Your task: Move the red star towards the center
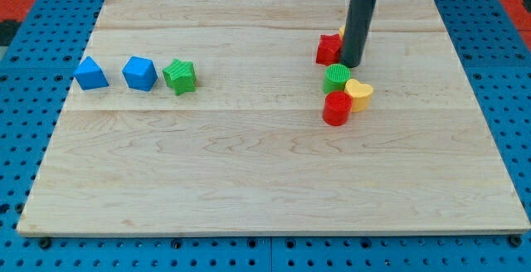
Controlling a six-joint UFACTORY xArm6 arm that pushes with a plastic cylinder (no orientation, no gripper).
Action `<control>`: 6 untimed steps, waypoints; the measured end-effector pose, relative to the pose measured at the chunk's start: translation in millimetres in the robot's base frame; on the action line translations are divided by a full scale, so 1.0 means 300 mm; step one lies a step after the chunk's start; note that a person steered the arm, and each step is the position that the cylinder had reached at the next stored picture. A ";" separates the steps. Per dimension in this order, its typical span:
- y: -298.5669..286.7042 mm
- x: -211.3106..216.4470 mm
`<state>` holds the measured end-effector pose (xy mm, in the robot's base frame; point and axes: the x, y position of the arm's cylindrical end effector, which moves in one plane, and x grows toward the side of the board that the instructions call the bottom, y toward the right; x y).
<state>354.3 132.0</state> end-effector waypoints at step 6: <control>-0.199 0.025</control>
